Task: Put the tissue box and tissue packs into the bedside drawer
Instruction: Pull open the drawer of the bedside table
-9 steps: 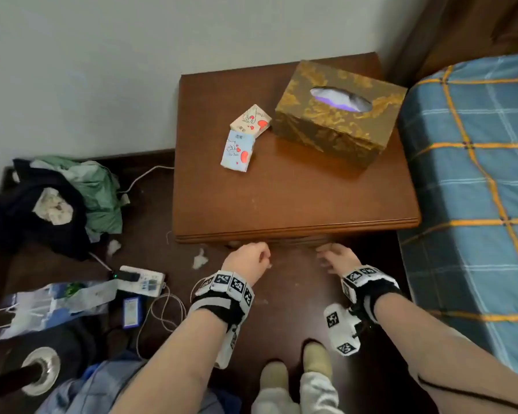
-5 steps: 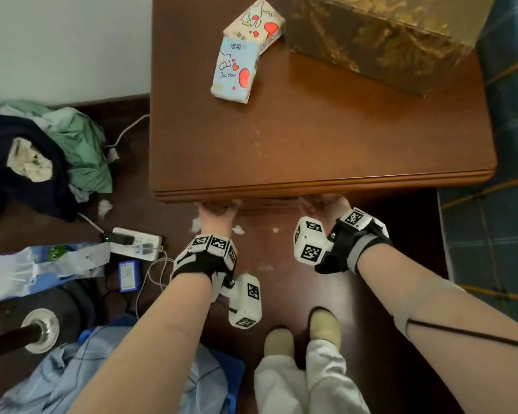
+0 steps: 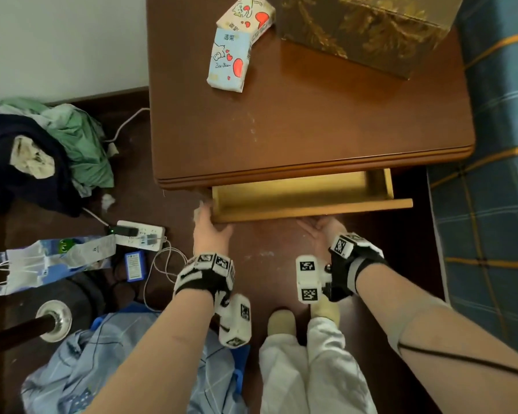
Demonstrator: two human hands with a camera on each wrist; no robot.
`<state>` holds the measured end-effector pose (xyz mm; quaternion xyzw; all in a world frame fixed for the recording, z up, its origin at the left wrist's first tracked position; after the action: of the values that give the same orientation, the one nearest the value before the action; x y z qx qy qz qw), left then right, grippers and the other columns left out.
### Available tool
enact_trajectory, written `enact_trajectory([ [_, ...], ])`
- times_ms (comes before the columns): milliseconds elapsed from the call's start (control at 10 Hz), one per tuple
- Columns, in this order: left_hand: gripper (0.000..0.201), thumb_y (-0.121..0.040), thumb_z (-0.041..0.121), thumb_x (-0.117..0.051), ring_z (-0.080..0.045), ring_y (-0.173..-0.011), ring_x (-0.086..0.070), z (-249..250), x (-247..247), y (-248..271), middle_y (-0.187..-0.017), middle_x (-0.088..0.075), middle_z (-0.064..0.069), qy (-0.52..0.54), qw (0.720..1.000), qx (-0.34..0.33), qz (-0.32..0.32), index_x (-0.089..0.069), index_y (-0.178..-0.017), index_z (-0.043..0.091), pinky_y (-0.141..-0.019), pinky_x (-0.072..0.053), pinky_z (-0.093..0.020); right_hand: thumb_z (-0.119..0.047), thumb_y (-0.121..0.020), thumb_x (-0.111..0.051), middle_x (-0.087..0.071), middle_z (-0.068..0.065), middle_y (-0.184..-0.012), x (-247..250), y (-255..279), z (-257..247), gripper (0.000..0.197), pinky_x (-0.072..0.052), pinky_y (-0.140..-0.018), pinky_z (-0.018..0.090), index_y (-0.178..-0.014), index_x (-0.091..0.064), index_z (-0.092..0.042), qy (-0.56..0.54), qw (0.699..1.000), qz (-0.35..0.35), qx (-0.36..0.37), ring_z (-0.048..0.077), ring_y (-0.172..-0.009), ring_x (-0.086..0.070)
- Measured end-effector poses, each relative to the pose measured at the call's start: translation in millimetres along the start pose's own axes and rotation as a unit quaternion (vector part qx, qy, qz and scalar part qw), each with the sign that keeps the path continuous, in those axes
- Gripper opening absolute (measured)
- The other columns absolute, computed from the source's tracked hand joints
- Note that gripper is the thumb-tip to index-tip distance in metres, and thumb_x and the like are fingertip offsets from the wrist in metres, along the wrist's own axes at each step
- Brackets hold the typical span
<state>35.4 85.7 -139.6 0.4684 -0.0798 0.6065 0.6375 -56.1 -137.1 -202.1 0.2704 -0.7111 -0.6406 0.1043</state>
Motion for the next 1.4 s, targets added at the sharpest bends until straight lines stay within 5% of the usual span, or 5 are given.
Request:
enact_trajectory([
  [400, 0.033, -0.093, 0.022, -0.053, -0.030, -0.119, -0.051, -25, 8, 49, -0.123, -0.056, -0.018, -0.096, 0.988, -0.022, -0.120, -0.063, -0.118, 0.003, -0.102, -0.037, -0.034, -0.068, -0.078, -0.045, -0.030, 0.007, -0.154, 134, 59, -30, 0.080, -0.048, -0.096, 0.054, -0.146, -0.022, -0.033, -0.157, 0.960, 0.169, 0.159, 0.035, -0.130, -0.046],
  [600, 0.030, -0.092, 0.016, -0.054, -0.031, -0.114, -0.055, -45, 5, 61, -0.121, -0.058, -0.019, -0.109, 0.986, -0.017, -0.122, -0.064, -0.117, 0.003, -0.100, -0.040, -0.034, -0.010, -0.093, -0.052, -0.053, 0.016, -0.126, 140, 68, -50, 0.047, -0.050, -0.099, 0.043, -0.138, -0.037, -0.012, 0.122, 0.954, 0.191, 0.197, 0.034, -0.124, -0.051],
  [900, 0.031, -0.092, 0.016, -0.053, -0.030, -0.114, -0.054, -46, 3, 63, -0.124, -0.056, -0.017, -0.149, 0.978, -0.024, -0.144, -0.061, -0.121, 0.007, -0.098, -0.041, -0.034, -0.031, -0.088, -0.058, -0.060, 0.010, -0.096, 150, 76, -63, 0.047, -0.051, -0.092, 0.040, -0.130, -0.048, -0.013, 0.367, 0.874, 0.242, 0.207, 0.024, -0.086, -0.060],
  [1100, 0.033, -0.094, 0.022, -0.047, -0.033, -0.114, -0.055, -8, 17, 66, -0.128, -0.056, -0.017, -0.196, 0.971, -0.030, -0.132, -0.060, -0.121, 0.008, -0.098, -0.046, -0.042, -0.019, -0.089, -0.051, -0.046, 0.015, -0.142, 106, 126, -88, 0.039, -0.036, -0.103, 0.045, -0.127, -0.052, -0.009, 0.569, 0.698, 0.288, 0.326, 0.037, -0.129, -0.041],
  [1400, 0.021, -0.093, 0.017, -0.049, -0.027, -0.094, -0.064, 160, 38, 86, -0.104, -0.068, -0.011, -0.177, 0.958, -0.209, -0.086, -0.065, -0.102, 0.008, -0.079, -0.051, -0.037, -0.001, -0.080, -0.059, -0.069, 0.017, -0.100, -20, 224, -147, 0.015, -0.049, -0.083, 0.043, -0.093, -0.066, -0.004, 0.664, 0.481, 0.068, 0.568, 0.039, -0.096, -0.060],
])
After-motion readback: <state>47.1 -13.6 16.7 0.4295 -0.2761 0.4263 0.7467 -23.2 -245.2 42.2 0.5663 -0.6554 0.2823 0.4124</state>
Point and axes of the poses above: each hand's wrist, its own y-axis away from the middle knuckle, its own x-axis out of the back of the hand, z = x × y, the point moved 8 cm from there along -y, towards the middle knuckle
